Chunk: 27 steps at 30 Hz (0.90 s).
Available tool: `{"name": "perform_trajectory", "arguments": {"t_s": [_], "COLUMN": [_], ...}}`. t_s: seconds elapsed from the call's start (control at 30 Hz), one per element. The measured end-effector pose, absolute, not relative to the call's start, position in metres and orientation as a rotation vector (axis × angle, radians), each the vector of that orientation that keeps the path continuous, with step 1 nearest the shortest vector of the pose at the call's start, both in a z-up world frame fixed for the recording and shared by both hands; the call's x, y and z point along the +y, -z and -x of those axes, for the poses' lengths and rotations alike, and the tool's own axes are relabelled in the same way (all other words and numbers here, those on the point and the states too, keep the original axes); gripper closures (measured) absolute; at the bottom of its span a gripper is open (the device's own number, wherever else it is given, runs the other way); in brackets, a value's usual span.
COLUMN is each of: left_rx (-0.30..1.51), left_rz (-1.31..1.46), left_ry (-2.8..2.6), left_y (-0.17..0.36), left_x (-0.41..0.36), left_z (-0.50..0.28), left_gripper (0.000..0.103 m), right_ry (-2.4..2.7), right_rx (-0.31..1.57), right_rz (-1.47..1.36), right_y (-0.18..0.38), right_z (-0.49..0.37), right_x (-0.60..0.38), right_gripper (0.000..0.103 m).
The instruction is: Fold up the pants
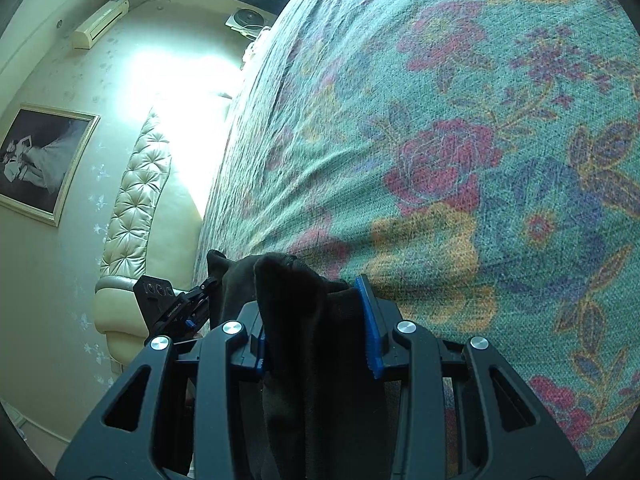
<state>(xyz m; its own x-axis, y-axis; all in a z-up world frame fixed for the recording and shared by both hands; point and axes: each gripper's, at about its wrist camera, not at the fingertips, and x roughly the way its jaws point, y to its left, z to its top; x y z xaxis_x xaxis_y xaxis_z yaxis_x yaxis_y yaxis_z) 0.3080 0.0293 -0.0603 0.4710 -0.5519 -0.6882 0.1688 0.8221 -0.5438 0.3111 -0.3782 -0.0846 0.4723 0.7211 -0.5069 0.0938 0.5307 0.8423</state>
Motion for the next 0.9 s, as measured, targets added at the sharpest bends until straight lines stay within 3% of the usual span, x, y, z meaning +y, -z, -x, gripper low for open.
{"name": "perform_trajectory", "arguments": {"t_s": [0.9], "left_rx": [1.054], "left_rz": [0.467], "left_ry": [0.422], "left_y": [0.073], "left_x": [0.033], "left_z": [-0.385], "left_gripper": [0.074], "right_ry": [-0.472], "right_rx": [1.024], "right_rz": [-0.998], "right_y": [0.09], "right_z": [-0.388], "right_x": [-0.376], "right_gripper": [0.068]}}
